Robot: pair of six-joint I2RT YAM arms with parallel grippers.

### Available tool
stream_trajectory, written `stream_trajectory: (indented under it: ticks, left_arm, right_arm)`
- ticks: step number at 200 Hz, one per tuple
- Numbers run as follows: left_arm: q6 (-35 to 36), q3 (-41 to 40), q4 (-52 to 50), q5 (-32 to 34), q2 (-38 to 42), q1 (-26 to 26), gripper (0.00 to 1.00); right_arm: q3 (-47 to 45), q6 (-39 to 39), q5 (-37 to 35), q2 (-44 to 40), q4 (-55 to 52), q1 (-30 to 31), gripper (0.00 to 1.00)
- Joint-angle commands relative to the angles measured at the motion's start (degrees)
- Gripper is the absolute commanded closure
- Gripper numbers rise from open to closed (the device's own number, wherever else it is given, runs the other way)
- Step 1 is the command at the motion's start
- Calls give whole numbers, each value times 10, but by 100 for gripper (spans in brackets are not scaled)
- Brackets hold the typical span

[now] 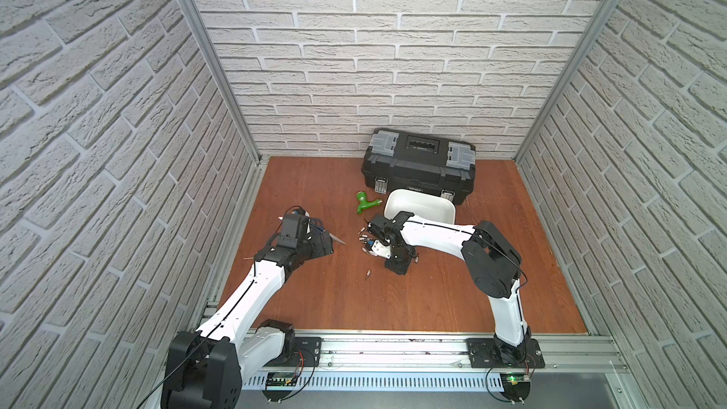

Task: Put the bit on the desktop into the storage box
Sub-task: Pick up the screwdriver bit from the center of the board, then place the screwdriver bit in the storage box.

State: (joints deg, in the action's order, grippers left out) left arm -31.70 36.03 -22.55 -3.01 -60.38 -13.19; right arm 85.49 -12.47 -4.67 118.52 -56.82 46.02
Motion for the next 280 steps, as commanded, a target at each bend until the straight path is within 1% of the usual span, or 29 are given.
stream_trajectory:
  ticks: [1,19,78,130,174,178,222,252,280]
  left_arm:
    - [3,6,-2,5,1,-2,2]
    - [3,7,-3,6,1,-2,2]
    - [3,8,-4,5,3,-2,2]
    - [3,11,-8,6,5,-1,2]
    - [4,18,-11,6,5,-2,2]
    - [5,18,-11,6,5,-1,2]
    - [8,25,-18,8,6,-1,2]
    - [8,29,-21,9,6,-1,2]
    - [8,31,-23,10,7,-1,2]
  right_arm:
    - [-12,4,-3,17,8,2,61]
    - [-15,7,-4,15,8,2,69]
    - [-24,11,-18,-1,17,3,93]
    - [-19,11,-14,-25,9,1,95]
    - [6,-1,-21,-48,-20,-13,96]
    - [10,-3,-24,-66,-24,-17,96]
    - [59,-19,-35,-101,-54,-53,96]
    - [104,-32,-50,-103,-76,-91,97]
    - [143,-37,-49,-94,-81,-135,97]
